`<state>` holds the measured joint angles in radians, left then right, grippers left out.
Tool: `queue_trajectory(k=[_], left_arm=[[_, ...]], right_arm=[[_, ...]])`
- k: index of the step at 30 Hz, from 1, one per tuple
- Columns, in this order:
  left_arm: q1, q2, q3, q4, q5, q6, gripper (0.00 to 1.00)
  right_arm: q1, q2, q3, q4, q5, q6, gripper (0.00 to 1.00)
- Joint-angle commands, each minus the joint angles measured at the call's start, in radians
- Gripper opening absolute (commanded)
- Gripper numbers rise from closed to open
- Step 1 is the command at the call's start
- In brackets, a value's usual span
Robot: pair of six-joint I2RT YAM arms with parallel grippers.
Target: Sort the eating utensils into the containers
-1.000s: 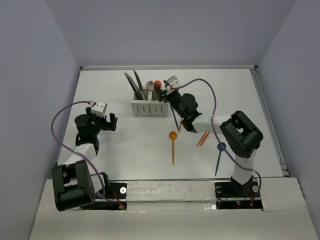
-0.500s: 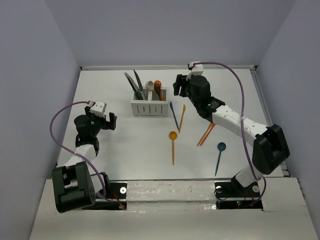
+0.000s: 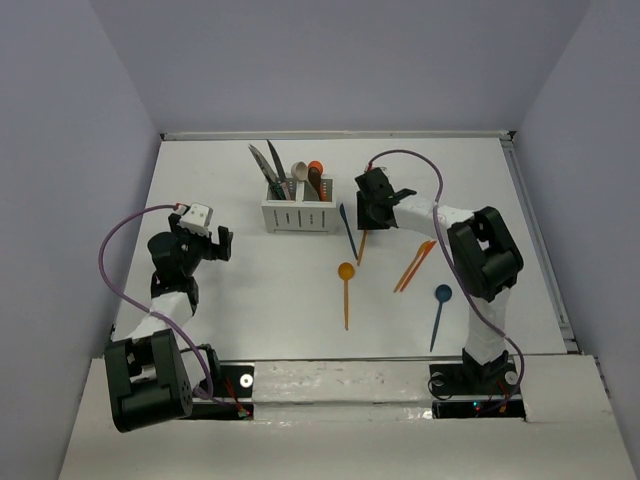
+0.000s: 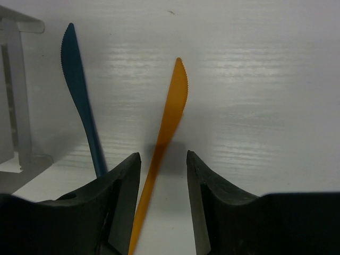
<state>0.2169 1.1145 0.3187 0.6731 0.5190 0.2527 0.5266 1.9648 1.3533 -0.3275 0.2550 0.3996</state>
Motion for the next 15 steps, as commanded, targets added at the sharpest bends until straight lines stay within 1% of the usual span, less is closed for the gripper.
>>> queue_trajectory(k=[1,3,6,10,15], left_arm=[[-0.004,-0.038,-0.012,0.071,0.004,0.008,0.99],[-0.002,-0.044,-0.017,0.071,0.006,0.010,0.99],[-0.002,-0.044,-0.015,0.072,0.006,0.010,0.99],[-0.002,-0.035,-0.012,0.072,0.001,0.007,0.99],[-0.002,-0.024,-0.009,0.072,-0.004,0.005,0.99]], right_arm=[[0.006,0.035,0.098,-0.077,0.009,-0.008,0.43],[0.006,0.061,0.113,-0.119,0.030,-0.016,0.42],[0.006,0.089,0.132,-0.172,0.017,-0.028,0.42],[0.038,0.095,0.156,-0.225,0.036,-0.044,0.41],[0.038,0.111,0.181,-0.284,-0.046,-0.090,0.42]])
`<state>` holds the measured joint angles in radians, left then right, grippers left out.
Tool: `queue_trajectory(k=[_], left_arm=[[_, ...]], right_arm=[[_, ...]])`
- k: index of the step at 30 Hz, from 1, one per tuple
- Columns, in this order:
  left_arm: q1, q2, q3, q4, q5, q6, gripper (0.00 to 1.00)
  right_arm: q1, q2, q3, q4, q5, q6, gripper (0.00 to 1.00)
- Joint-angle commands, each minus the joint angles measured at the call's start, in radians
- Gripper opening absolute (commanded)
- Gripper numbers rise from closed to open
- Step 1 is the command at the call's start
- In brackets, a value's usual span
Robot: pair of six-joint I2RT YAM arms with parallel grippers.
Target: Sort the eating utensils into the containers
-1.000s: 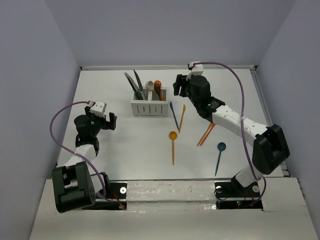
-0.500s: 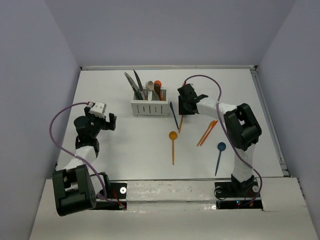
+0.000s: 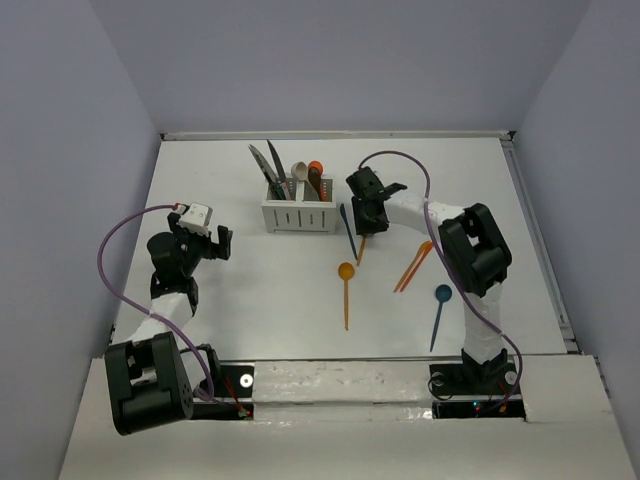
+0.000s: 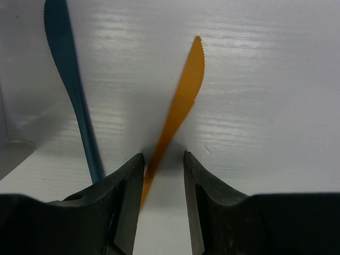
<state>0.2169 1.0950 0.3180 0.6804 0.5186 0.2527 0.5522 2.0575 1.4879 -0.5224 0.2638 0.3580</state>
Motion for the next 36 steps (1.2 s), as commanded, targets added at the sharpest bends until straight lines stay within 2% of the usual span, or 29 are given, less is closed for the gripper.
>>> queue_trajectory(k=[1,6,8,9,10,14,19,23,27,31,36], left_arm=[[-0.002,-0.004,-0.008,0.067,-0.003,0.005,0.99],[-0.002,-0.001,-0.007,0.067,-0.005,0.003,0.99],[-0.002,-0.001,-0.005,0.067,-0.006,0.003,0.99],[-0.002,0.000,-0.005,0.067,-0.008,0.002,0.99],[-0.002,0.000,-0.005,0.065,-0.008,0.002,0.99],[-0.002,-0.001,-0.007,0.067,-0.009,0.003,0.99],[-0.002,0.000,-0.005,0.065,-0.009,0.002,0.99],[-0.002,0.003,-0.005,0.067,-0.009,0.002,0.99],[-0.004,0.002,-0.003,0.067,-0.012,0.000,0.99],[-0.002,0.002,-0.003,0.065,-0.011,0.000,0.99],[-0.002,0.000,-0.005,0.067,-0.011,0.002,0.99]], right_arm=[[0.012,0.024,0.051,-0.109,-0.057,-0.057,0.42],[0.012,0.014,-0.018,-0.153,-0.055,-0.122,0.38],[0.012,-0.011,-0.050,-0.148,-0.025,-0.123,0.27],[0.000,-0.019,-0.058,-0.142,-0.023,-0.126,0.15],[0.000,-0.022,-0.064,-0.125,-0.021,-0.129,0.10],[-0.037,-0.016,-0.081,-0.108,-0.020,-0.134,0.00],[-0.072,-0.026,-0.112,-0.088,0.005,-0.142,0.00],[-0.072,-0.120,-0.165,-0.018,0.070,-0.137,0.00],[-0.072,-0.334,-0.270,0.194,0.097,-0.172,0.00],[-0.072,-0.483,-0.351,0.364,0.113,-0.220,0.00],[-0.045,-0.577,-0.359,0.556,0.112,-0.275,0.00]])
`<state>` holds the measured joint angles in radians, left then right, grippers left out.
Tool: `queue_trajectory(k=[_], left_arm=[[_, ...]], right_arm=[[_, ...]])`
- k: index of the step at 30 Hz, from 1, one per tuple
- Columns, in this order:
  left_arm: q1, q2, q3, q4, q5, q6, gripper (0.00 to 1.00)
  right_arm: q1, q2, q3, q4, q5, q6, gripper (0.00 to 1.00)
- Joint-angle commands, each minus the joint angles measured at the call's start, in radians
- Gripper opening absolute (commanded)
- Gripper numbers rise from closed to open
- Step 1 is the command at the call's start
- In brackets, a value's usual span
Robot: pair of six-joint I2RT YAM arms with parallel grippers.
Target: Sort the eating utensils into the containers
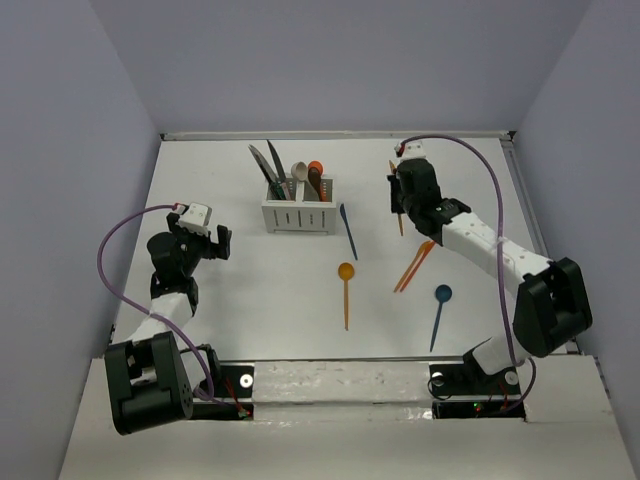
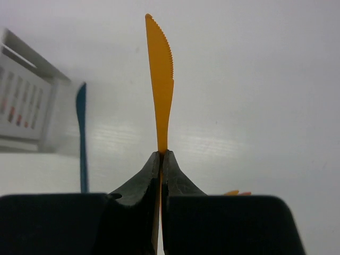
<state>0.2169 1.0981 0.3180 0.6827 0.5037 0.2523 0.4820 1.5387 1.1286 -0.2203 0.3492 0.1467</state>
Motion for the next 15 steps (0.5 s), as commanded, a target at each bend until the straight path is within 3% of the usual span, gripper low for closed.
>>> queue_trajectory(k=[1,5,8,12,15], left_arm=[[-0.002,-0.003,-0.005,0.064,0.006,0.002,0.99],[-0.002,0.000,-0.007,0.069,0.006,0.002,0.99],[-0.002,0.003,-0.005,0.069,0.007,0.002,0.99],[-0.002,0.006,-0.004,0.074,0.009,0.002,0.99],[-0.001,-0.017,-0.008,0.074,0.010,-0.007,0.99]], right_arm=[[0.041,-0.068,0.025,0.280,0.024,-0.071,0.00],[0.154,-0.036,0.121,0.438,0.039,-0.136,0.00],[0.259,0.090,0.207,0.696,0.031,-0.252,0.00],[0.294,0.268,0.327,0.887,-0.245,-0.234,0.00],[0.326,0.394,0.489,0.909,-0.277,-0.298,0.00]])
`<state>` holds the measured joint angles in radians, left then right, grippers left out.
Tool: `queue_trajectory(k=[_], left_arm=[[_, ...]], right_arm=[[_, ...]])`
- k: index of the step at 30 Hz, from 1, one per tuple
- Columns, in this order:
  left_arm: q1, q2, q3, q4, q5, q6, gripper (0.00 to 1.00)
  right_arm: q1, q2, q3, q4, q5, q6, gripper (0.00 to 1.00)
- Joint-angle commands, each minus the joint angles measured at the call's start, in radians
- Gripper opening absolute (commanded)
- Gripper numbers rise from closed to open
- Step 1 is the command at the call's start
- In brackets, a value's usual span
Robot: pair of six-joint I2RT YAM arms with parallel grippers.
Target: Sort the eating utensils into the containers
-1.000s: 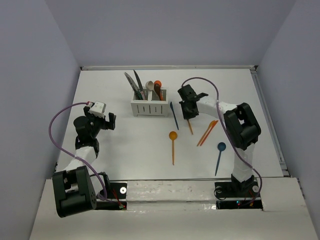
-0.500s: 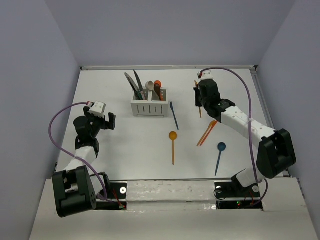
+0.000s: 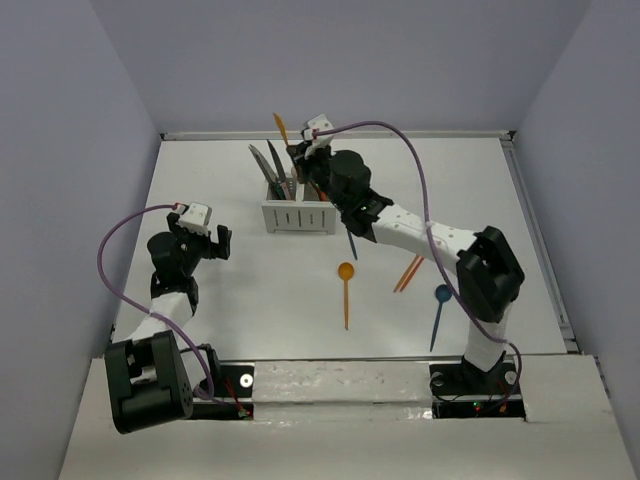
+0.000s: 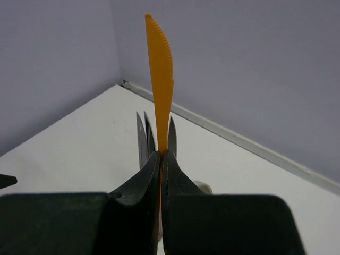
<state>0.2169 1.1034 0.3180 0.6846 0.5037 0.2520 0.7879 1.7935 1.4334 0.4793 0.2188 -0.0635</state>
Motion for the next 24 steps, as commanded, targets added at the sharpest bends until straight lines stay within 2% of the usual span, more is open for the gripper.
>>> queue_trajectory(k=[1,3,5,11,23,24], left_arm=[[-0.002,-0.036,-0.014,0.073,0.030,-0.008,0.99],[-0.002,-0.100,-0.051,0.101,0.068,-0.010,0.99],[-0.002,-0.146,-0.075,0.118,0.172,-0.011,0.99],[-0.002,-0.143,-0.063,0.069,0.403,0.004,0.99],[-0.002,-0.172,-0.079,0.066,0.358,0.026,0.99],[-0.002,-0.172,-0.080,0.067,0.357,0.027,0.99]], right_arm=[[0.030,0.177,0.227,0.193,-0.160,-0.090,0.00],[0.030,0.279,0.300,0.159,-0.183,-0.069,0.00],[0.030,0.347,0.366,0.150,-0.197,-0.062,0.00],[0.030,0.446,0.414,0.130,-0.190,-0.061,0.00],[0.030,0.405,0.245,0.166,-0.168,-0.053,0.00],[0.030,0.394,0.220,0.163,-0.189,-0.058,0.15]])
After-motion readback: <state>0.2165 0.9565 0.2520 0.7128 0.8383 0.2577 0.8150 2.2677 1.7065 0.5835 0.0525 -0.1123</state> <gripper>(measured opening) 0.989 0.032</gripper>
